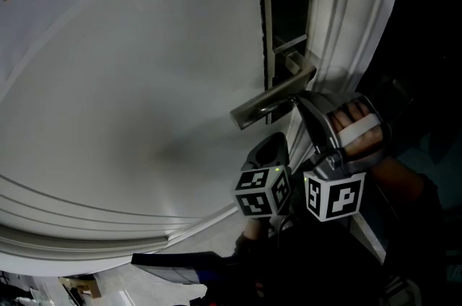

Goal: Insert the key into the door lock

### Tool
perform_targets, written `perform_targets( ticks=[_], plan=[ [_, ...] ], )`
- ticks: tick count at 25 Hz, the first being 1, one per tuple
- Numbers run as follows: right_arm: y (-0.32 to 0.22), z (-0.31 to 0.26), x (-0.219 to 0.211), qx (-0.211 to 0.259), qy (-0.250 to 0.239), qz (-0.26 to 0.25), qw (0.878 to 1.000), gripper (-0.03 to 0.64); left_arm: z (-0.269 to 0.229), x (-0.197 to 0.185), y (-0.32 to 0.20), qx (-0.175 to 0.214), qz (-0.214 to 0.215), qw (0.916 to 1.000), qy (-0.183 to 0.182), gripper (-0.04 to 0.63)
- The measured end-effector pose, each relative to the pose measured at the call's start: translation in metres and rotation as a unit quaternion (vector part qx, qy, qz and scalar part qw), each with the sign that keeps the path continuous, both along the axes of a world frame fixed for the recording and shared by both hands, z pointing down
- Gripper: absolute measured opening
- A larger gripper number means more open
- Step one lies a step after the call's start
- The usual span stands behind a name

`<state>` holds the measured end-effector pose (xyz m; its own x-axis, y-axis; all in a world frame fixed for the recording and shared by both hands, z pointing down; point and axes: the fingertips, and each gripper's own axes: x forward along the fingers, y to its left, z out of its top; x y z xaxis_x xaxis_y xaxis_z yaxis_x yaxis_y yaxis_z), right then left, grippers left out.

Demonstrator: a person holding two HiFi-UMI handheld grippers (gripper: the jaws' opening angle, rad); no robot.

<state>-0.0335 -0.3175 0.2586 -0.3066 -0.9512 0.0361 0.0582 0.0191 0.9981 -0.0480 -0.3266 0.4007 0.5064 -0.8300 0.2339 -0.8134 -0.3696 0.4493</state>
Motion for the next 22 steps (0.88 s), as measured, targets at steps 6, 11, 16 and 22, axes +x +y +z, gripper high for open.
perform_targets(
  ticks=[6,11,16,22],
  plan=[
    [0.0001,0.0,0.0002,-0.001,-0.002,-0.003,1.0,0.012,-0.0021,0.0012,0.0007,0.001,-0.002,1.0,0.002,0.0],
    [-0.0003,-0.0005,0.0004,0.001,-0.001,-0.003,1.0,0.012,-0.0029,0.0025,0.0012,0.001,0.0,1.0,0.004,0.0],
    [-0.0004,-0.0006,-0.0001,0.0,0.0,-0.003,1.0,0.012,-0.0055,0.0005,-0.0004,0.005,-0.004,1.0,0.004,0.0],
    [-0.0009,-0.001,0.0,0.001,0.0,-0.001,1.0,0.011,-0.0105,0.0002,-0.0017,0.012,-0.004,0.9999,0.003,0.0]
  ],
)
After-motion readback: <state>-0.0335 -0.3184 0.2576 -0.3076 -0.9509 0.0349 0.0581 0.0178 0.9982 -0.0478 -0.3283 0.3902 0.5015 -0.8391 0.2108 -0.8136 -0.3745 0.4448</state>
